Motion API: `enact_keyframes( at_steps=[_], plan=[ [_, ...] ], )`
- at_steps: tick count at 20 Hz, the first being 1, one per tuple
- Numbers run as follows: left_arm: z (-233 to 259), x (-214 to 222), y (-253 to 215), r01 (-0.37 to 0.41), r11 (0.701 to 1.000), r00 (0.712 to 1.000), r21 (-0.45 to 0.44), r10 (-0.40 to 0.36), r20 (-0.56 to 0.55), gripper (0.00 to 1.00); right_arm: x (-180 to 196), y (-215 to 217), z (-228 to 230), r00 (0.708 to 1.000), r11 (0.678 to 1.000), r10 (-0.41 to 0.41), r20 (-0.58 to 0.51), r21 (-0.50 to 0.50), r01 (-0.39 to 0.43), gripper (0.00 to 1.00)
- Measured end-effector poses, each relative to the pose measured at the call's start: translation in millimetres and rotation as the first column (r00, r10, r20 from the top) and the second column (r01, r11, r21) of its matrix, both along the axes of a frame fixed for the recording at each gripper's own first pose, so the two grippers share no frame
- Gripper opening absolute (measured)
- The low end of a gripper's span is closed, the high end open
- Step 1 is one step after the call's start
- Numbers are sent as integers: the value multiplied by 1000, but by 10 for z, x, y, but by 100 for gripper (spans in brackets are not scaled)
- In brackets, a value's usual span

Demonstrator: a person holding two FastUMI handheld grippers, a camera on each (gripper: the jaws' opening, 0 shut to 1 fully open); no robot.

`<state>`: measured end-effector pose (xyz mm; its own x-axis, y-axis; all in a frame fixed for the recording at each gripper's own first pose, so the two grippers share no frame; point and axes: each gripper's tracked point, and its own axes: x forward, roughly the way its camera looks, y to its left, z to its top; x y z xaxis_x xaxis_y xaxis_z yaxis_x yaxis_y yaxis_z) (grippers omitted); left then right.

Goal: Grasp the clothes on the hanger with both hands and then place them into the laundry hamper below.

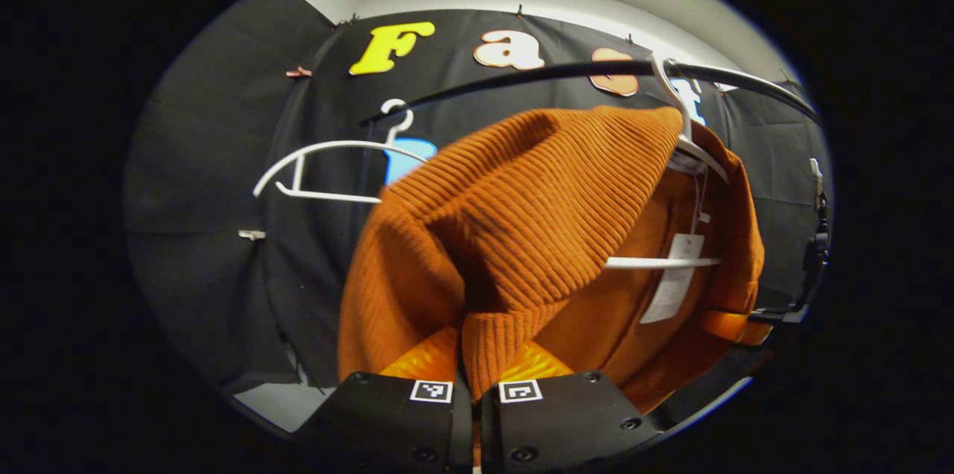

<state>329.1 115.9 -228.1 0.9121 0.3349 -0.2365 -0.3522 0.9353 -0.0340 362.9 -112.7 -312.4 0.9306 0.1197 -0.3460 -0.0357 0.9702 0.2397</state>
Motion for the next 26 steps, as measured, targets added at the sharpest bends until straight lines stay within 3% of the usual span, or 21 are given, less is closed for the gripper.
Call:
enact_keyframes(
  at_steps=[4, 8, 9, 11, 14, 15, 17, 18, 19, 20, 21, 23, 24, 26],
  plan=[
    [431, -69, 351, -82, 992, 996, 91, 77, 54, 8, 111, -285, 245, 997, 998, -53, 59, 29, 52, 13],
    [712, -102, 455, -98, 980, 994, 171, 87, 74, 8, 220, -514, 559, 989, 995, -82, 123, 63, 74, 13],
    [799, -141, 475, -103, 977, 992, 185, 88, 86, 8, 257, -575, 650, 985, 994, -92, 148, 69, 83, 9],
    [993, -186, 523, -110, 971, 990, 211, 88, 109, 8, 337, -628, 800, 979, 991, -102, 176, 99, 86, 13],
    [1307, -198, 520, -97, 958, 989, 271, 62, 134, 8, 462, -692, 969, 970, 989, -104, 219, 124, 79, 9],
    [1418, -180, 531, -91, 949, 988, 302, 47, 150, 8, 515, -714, 1039, 965, 990, -104, 239, 121, 77, 13],
    [1597, -43, 568, -72, 927, 986, 369, 9, 169, 8, 644, -768, 1162, 956, 991, -101, 275, 109, 74, 13],
    [1621, 58, 613, -56, 917, 988, 394, -7, 157, 8, 717, -790, 1183, 954, 992, -99, 283, 101, 73, 9],
    [1571, 132, 662, -39, 914, 991, 404, -18, 136, 7, 793, -798, 1201, 953, 993, -93, 287, 92, 69, 13],
    [1514, 222, 714, -20, 919, 992, 393, -31, 122, 7, 856, -786, 1199, 953, 995, -81, 290, 79, 61, 9],
    [1442, 304, 775, -2, 931, 992, 366, -44, 117, 7, 914, -768, 1182, 954, 997, -64, 293, 55, 50, 13],
    [1183, 356, 871, 33, 965, 994, 261, -60, 96, 8, 991, -708, 1080, 961, 999, -30, 274, 30, 23, 13],
    [1035, 357, 902, 44, 979, 995, 200, -62, 81, 8, 989, -667, 1014, 966, 999, -14, 258, 35, 5, 9],
    [830, 341, 922, 53, 987, 996, 149, -62, 60, 8, 953, -624, 864, 973, 999, 6, 230, 39, -15, 14]
  ],
)
